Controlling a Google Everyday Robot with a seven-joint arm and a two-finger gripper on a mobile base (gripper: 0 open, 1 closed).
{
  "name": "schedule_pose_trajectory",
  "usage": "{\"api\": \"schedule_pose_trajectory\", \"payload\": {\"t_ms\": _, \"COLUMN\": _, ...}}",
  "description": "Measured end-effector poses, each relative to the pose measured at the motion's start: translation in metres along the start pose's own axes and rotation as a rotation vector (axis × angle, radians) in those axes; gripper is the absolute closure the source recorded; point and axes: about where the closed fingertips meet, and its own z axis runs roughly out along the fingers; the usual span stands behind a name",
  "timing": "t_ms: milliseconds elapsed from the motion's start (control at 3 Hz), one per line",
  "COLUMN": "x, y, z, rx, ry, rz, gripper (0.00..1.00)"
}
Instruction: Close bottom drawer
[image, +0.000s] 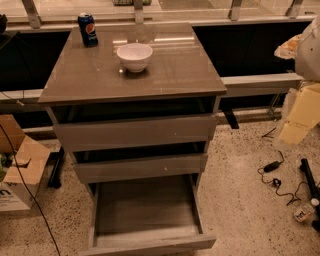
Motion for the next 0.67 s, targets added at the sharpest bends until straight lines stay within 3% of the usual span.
{"api": "schedule_pose_trajectory", "payload": {"t_ms": 333, "x": 0.0000, "y": 0.0000, "z": 0.0000, "rx": 0.000, "ry": 0.000, "rz": 0.000, "gripper": 0.00}}
{"api": "schedule_pose_trajectory", "payload": {"t_ms": 667, "x": 0.0000, "y": 0.0000, "z": 0.0000, "rx": 0.000, "ry": 0.000, "rz": 0.000, "gripper": 0.11}}
